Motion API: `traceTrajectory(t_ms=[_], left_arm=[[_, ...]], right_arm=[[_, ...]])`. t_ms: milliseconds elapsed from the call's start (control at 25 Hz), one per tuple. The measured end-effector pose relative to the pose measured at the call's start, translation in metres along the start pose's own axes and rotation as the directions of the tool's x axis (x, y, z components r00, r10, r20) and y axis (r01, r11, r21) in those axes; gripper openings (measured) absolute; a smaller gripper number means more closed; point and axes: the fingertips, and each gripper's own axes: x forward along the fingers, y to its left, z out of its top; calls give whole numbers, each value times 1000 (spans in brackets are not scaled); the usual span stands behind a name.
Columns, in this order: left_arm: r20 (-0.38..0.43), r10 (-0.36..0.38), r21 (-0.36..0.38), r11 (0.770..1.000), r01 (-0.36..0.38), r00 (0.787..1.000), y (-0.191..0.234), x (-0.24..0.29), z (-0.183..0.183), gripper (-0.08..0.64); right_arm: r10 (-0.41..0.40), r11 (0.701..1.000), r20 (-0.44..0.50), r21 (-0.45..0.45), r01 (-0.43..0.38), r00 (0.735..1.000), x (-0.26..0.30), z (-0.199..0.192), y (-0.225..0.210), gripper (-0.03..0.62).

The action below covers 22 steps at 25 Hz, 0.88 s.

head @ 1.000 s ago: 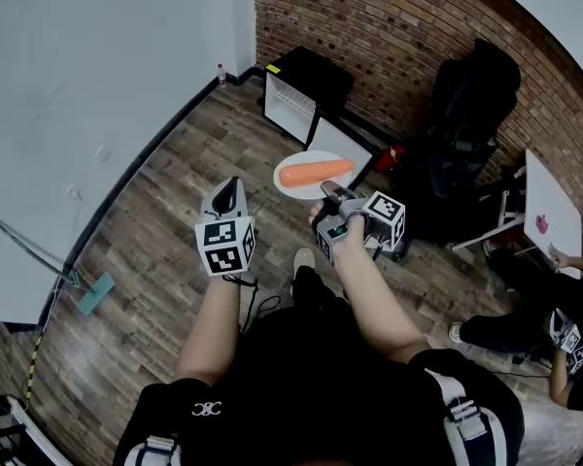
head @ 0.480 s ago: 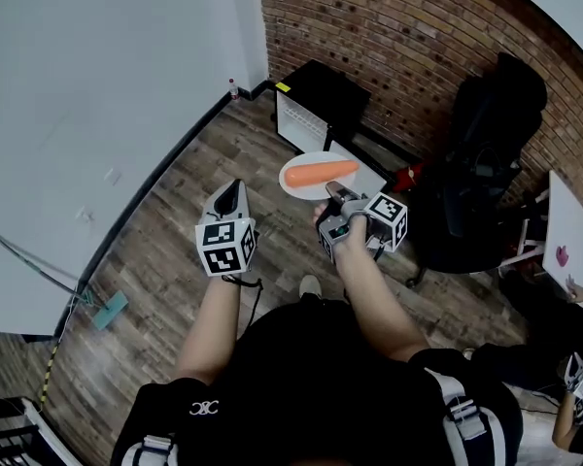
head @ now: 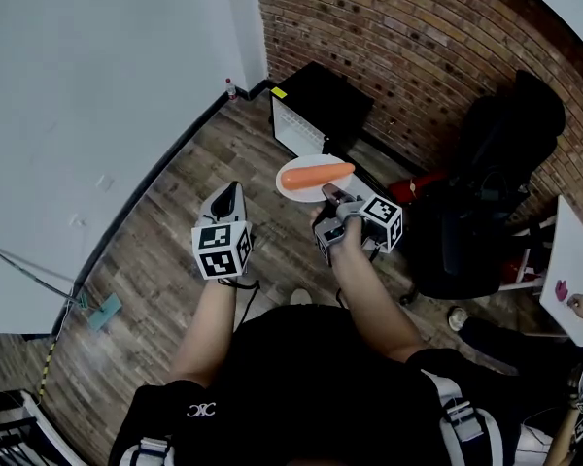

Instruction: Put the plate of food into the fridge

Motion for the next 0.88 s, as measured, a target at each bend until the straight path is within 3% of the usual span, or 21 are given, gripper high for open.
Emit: traceTrajectory(t_ms=[560, 880], left_arm=[[-31, 22, -26, 999, -23, 999, 14, 70, -5, -9], [-27, -37, -38, 999, 36, 999, 49, 149, 7, -9]], right_arm=[[-35, 999, -85, -40, 31, 996, 66, 22, 1, 49], [-35, 999, -58, -40, 33, 998, 136, 40, 15, 49]])
